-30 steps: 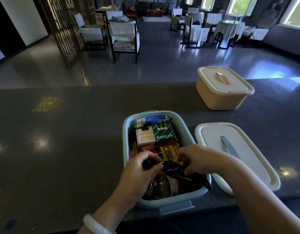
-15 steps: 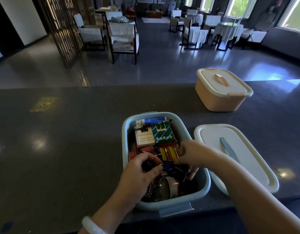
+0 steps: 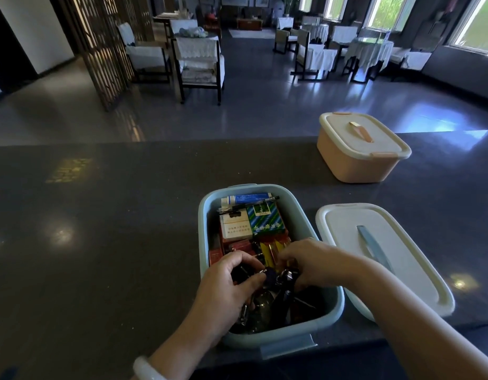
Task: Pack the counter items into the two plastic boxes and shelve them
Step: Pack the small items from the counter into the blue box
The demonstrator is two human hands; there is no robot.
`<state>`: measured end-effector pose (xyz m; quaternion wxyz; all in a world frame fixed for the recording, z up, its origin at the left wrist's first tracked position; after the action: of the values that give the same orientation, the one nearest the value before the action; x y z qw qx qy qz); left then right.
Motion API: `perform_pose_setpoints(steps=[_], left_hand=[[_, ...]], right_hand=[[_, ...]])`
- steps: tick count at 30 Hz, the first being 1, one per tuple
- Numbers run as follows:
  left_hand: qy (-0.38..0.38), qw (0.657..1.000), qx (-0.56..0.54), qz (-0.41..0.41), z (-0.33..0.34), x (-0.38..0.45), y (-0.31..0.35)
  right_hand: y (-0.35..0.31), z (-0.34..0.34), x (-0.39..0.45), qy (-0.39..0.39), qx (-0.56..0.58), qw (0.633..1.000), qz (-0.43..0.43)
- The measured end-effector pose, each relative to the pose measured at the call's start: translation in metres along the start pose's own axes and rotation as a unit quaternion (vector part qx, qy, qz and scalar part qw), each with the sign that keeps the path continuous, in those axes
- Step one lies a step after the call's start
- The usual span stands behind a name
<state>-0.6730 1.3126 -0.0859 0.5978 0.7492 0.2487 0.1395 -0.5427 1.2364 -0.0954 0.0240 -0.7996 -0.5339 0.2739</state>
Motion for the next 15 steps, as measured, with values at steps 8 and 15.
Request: perform_pose_setpoints(steps=[8,15], left_hand=[[-0.015,0.997,-0.076,-0.033,0.004,-0.002,-0.004],[-0.027,0.997,-0.064,-0.024,0.004,-0.003,-0.003]], right_hand=[[-0.005,-0.023,-0.021,-0.028,-0.018,0.999,0.014],[0.013,-0.005,-0.014,-0.055,0.037,0.996,0.060]])
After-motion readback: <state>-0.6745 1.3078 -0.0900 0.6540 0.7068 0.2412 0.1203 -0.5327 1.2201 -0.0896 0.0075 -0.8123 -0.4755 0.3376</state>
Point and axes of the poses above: each hand's wrist, its own x-axis towards the middle knuckle, its own z-axis out of the palm, y = z × x, the point moved 10 cm from there along x, towards the middle knuckle, and after that the axes turned 2 degrees about x, right-handed, at the moved point
